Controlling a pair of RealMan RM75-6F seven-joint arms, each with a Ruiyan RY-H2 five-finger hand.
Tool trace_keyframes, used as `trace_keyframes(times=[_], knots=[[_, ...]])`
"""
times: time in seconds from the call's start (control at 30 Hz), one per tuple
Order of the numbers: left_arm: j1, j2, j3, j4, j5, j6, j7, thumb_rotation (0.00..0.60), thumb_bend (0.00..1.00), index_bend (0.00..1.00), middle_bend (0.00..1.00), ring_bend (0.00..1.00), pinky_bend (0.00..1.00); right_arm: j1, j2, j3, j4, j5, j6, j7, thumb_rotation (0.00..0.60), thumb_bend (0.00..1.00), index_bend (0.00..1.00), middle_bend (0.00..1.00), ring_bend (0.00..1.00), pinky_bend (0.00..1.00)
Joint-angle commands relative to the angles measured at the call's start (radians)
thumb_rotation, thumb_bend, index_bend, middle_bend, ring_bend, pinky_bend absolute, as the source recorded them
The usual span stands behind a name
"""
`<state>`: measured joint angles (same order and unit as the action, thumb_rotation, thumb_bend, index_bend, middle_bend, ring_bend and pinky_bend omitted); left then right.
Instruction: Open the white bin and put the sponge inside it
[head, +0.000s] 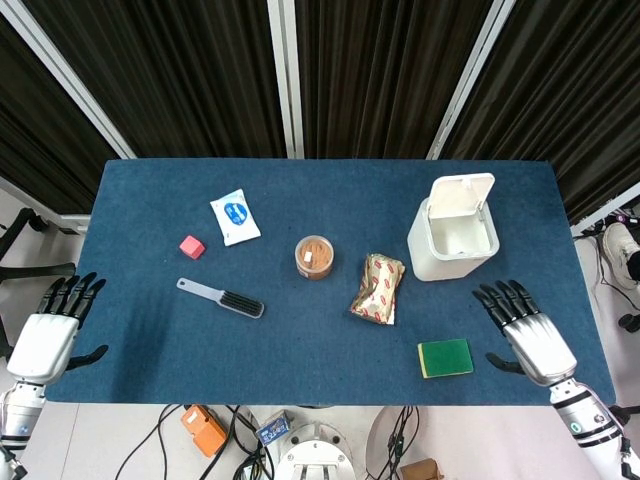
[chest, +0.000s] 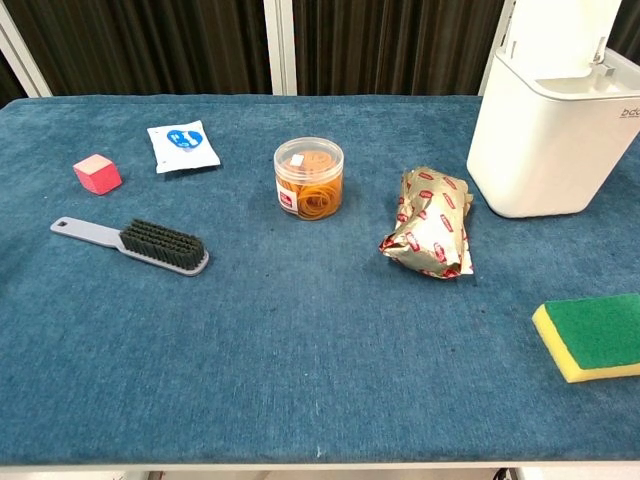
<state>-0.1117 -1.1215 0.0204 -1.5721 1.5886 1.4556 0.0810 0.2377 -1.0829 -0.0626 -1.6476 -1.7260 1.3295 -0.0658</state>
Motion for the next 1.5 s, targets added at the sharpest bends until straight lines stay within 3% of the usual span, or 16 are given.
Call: trace_keyframes(times=[0.03, 0.33, 0.43, 0.53, 0.67, 0.77, 0.9, 1.07, 1.17, 1.33, 1.5], knots=[[-0.001, -0.001, 0.0, 0.0, -0.002, -0.002, 0.002, 0.6, 0.1, 0.0, 0.0, 0.0, 0.0, 0.02, -0.045, -0.036, 0.039, -0.006, -0.088, -0.014, 0.6, 0.31, 0.0, 0.1, 0.0, 0.0], [0.002, 0.003, 0.001, 0.002, 0.003, 0.007, -0.01, 0.6, 0.1, 0.0, 0.0, 0.0, 0.0, 0.075, -0.122, -0.051, 0.075, 0.045, -0.252, -0.061, 0.6, 0.31, 0.0, 0.1, 0.0, 0.0], [0.002, 0.005, 0.001, 0.003, 0.005, 0.009, -0.016, 0.6, 0.1, 0.0, 0.0, 0.0, 0.0, 0.084, -0.135, -0.051, 0.08, 0.068, -0.282, -0.074, 0.6, 0.31, 0.05, 0.11, 0.0, 0.0], [0.002, 0.006, 0.002, 0.004, 0.007, 0.01, -0.018, 0.6, 0.1, 0.0, 0.0, 0.0, 0.0, 0.089, -0.149, -0.045, 0.087, 0.085, -0.291, -0.083, 0.6, 0.31, 0.27, 0.21, 0.1, 0.05], [0.003, 0.005, 0.003, 0.005, 0.011, 0.014, -0.019, 0.6, 0.1, 0.0, 0.0, 0.0, 0.0, 0.091, -0.17, -0.031, 0.101, 0.099, -0.279, -0.069, 0.6, 0.33, 0.55, 0.41, 0.32, 0.28], [0.004, 0.004, 0.003, 0.006, 0.011, 0.017, -0.019, 0.6, 0.1, 0.0, 0.0, 0.0, 0.0, 0.086, -0.185, -0.02, 0.118, 0.088, -0.238, -0.045, 0.6, 0.35, 0.66, 0.51, 0.42, 0.39], [0.004, 0.003, 0.003, 0.006, 0.01, 0.015, -0.017, 0.6, 0.1, 0.0, 0.0, 0.0, 0.0, 0.073, -0.184, 0.001, 0.125, 0.064, -0.149, -0.002, 0.6, 0.35, 0.7, 0.54, 0.45, 0.44], [0.001, 0.002, 0.002, 0.005, 0.007, 0.009, -0.013, 0.6, 0.1, 0.0, 0.0, 0.0, 0.0, 0.06, -0.144, 0.078, 0.075, 0.058, -0.004, 0.014, 0.6, 0.35, 0.69, 0.54, 0.45, 0.45], [-0.001, 0.001, 0.002, 0.004, 0.005, 0.004, -0.009, 0.6, 0.1, 0.0, 0.0, 0.0, 0.0, 0.072, -0.093, 0.156, 0.0, 0.104, 0.038, -0.012, 0.6, 0.35, 0.68, 0.54, 0.45, 0.44], [-0.001, 0.0, 0.001, 0.001, 0.002, 0.002, -0.004, 0.6, 0.1, 0.0, 0.0, 0.0, 0.0, 0.127, -0.011, 0.3, -0.127, 0.286, -0.006, -0.106, 0.6, 0.35, 0.66, 0.54, 0.45, 0.43], [-0.005, 0.0, -0.001, 0.0, -0.004, -0.005, -0.002, 0.6, 0.1, 0.0, 0.0, 0.0, 0.0, 0.201, 0.016, 0.381, -0.161, 0.48, -0.093, -0.261, 0.6, 0.35, 0.64, 0.54, 0.44, 0.41]])
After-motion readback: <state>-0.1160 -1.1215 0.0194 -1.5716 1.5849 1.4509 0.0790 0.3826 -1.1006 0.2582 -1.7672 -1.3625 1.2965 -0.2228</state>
